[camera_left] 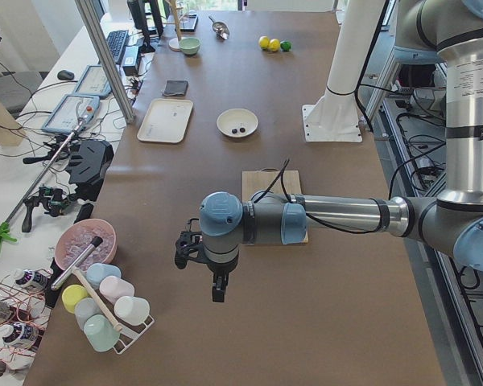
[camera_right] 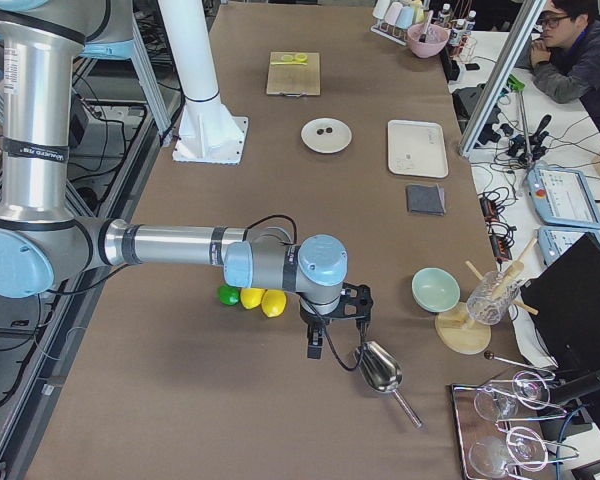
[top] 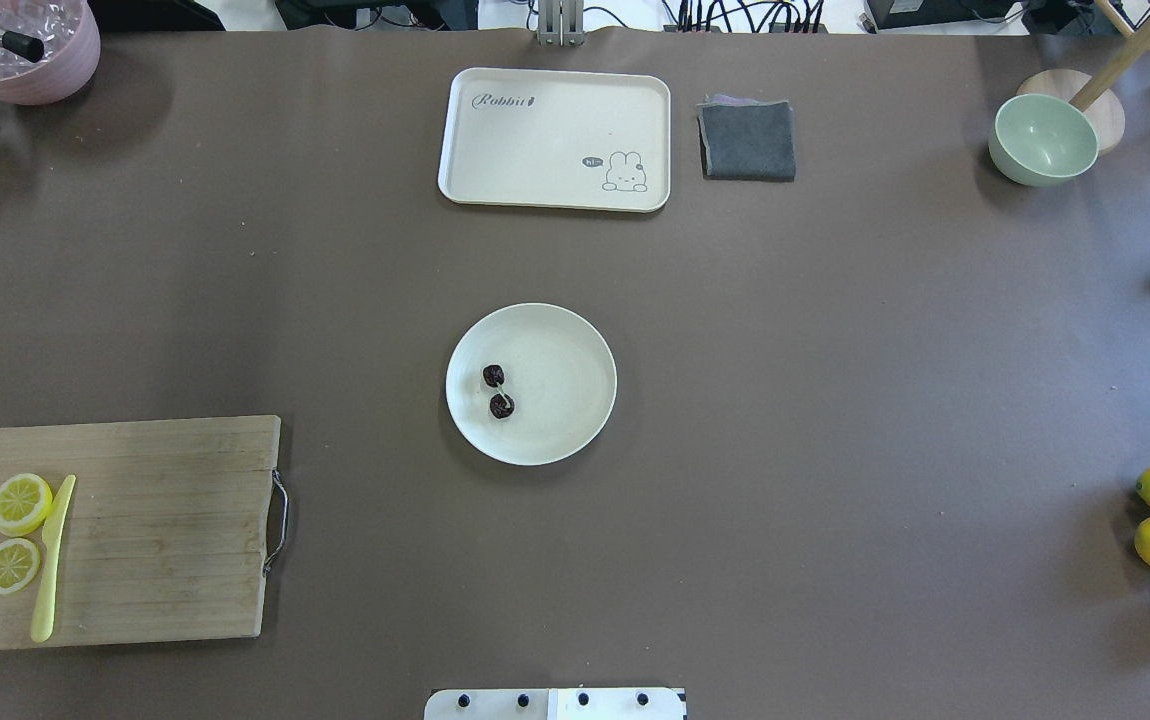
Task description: Place red cherry on plate
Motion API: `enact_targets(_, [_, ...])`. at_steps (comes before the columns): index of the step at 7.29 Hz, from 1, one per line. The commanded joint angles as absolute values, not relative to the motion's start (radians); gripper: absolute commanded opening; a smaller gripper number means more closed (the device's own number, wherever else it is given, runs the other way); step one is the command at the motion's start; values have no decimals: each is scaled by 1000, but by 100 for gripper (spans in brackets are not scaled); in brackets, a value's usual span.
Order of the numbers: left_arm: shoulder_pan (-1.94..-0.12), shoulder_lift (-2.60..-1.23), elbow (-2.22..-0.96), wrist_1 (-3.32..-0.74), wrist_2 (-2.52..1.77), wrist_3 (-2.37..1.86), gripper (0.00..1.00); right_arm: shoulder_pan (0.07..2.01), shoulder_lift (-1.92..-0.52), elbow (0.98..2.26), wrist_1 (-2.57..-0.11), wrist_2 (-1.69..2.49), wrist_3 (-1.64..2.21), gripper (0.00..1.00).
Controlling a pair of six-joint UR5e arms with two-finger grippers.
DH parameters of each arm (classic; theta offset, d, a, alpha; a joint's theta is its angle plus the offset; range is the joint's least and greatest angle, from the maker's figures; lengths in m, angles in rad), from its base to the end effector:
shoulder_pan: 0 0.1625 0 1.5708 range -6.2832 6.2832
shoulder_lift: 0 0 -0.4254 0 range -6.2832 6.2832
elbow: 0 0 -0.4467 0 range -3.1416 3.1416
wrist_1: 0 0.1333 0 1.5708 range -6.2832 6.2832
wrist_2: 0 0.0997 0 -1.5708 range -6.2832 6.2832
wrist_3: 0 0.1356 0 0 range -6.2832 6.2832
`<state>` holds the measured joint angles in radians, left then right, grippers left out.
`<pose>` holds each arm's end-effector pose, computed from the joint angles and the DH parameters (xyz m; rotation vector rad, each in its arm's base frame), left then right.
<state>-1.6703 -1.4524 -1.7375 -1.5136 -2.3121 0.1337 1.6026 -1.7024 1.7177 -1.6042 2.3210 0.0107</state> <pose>-0.0907 -0.4881 0.6643 0.0778 0.7373 0.0293 0.0564 -0.4872 0.6784 -0.0093 -0.7504 0.0473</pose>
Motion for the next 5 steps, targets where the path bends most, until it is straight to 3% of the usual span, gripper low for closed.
enact_targets(1, [-1671, -1448, -1736, -1516, -2312, 133, 98, 1600, -1704, 1715, -1603, 2321, 11, 100])
enact_targets(5, [-1672, -1448, -1736, -1516, -2312, 135, 98, 1578, -1706, 1712, -1603, 2321, 11, 100])
